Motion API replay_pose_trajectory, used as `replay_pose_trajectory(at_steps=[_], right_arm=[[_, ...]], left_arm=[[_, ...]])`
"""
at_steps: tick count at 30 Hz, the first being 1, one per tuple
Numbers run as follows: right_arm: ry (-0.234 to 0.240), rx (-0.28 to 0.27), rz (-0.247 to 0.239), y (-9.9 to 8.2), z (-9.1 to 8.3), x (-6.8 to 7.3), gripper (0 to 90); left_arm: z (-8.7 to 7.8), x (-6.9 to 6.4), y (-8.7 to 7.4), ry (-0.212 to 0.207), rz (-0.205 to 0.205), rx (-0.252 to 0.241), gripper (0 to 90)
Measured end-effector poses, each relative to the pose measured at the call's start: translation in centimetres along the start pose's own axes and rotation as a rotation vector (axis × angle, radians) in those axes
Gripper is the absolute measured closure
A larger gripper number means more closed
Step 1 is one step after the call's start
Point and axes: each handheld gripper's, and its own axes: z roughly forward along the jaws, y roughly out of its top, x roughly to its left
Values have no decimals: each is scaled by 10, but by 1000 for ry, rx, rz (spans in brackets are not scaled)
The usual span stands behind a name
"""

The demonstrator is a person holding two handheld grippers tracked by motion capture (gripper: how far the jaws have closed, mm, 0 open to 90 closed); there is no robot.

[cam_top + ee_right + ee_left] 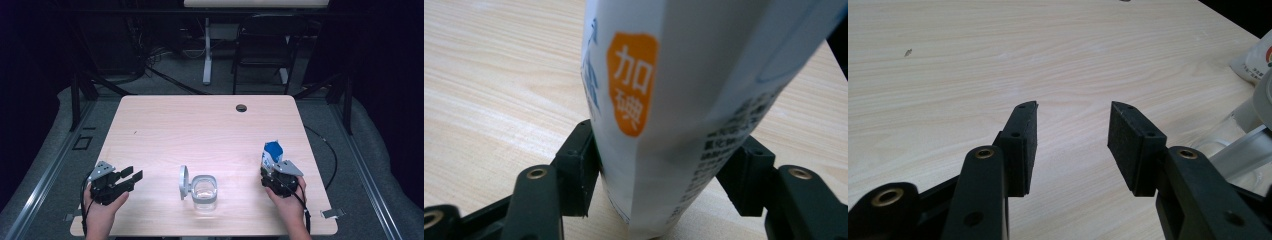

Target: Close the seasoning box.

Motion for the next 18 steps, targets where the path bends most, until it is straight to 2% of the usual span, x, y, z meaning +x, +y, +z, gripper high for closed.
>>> replay_pose_trajectory(at_steps=[8,10,13,18], right_arm=[[90,16,-50,0,-7,-5,421],[94,18,-56,0,-8,-5,422],[146,27,-72,-1,-13,-4,427],[198,29,-108,-5,-21,-3,430]], left_arm=[[-2,3,0,5,-5,-3,556],[-2,3,0,4,-6,-3,555],[-2,4,0,4,-7,-2,557],[-3,4,1,6,-11,-10,559]])
